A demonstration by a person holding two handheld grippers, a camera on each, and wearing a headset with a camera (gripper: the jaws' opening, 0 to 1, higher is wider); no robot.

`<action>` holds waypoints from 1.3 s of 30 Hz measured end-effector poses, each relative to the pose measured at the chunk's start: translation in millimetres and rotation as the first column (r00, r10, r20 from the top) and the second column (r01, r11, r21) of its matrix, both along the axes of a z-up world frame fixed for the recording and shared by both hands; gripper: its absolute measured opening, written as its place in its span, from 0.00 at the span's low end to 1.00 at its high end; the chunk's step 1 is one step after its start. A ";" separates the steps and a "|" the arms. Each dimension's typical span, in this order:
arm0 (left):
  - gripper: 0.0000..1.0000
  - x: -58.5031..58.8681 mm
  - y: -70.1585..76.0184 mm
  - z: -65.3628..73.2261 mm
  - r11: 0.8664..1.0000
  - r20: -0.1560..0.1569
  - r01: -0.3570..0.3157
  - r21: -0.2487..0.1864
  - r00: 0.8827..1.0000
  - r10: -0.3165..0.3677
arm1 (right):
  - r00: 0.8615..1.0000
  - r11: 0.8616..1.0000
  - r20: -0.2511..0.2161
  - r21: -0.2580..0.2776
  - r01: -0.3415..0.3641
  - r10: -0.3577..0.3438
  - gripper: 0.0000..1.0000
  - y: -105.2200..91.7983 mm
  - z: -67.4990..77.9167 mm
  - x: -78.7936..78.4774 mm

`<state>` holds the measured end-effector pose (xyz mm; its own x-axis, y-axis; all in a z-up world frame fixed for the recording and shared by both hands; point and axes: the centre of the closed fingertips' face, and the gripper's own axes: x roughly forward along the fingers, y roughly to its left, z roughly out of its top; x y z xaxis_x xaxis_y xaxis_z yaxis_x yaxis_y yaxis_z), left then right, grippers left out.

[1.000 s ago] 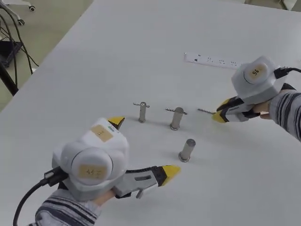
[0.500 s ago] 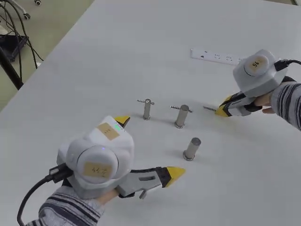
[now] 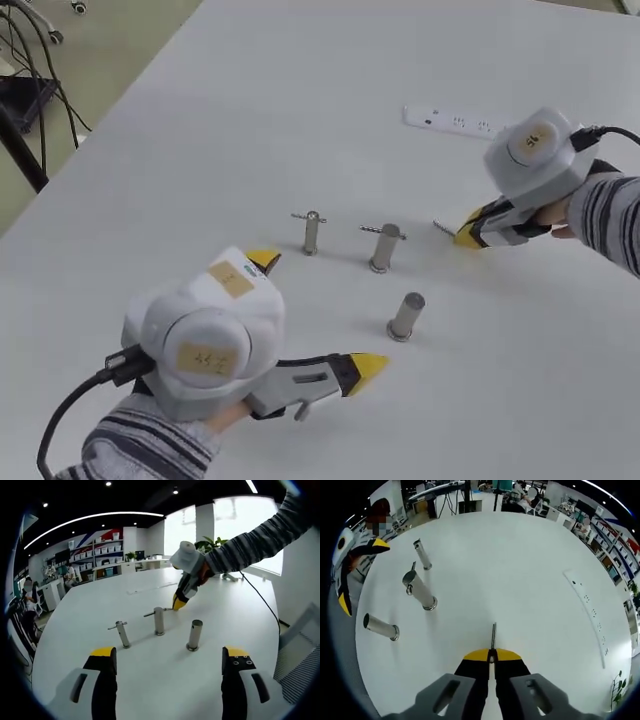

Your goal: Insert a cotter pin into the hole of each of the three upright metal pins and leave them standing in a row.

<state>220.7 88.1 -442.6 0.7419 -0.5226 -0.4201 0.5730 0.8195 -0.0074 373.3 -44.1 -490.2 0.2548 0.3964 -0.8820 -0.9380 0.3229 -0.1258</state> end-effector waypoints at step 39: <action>0.39 -1.8 -35.5 27.4 0.981 -0.102 0.133 -0.140 0.984 -0.148 | 0.879 0.907 0.253 0.015 -0.421 0.404 0.00 38.5 60.4 -120.1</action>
<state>218.9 52.7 -415.2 0.6092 -0.6750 -0.4163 0.6721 0.7181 -0.1807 253.2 -5.6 -429.8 0.2540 0.5684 -0.7826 -0.9325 -0.0709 -0.3542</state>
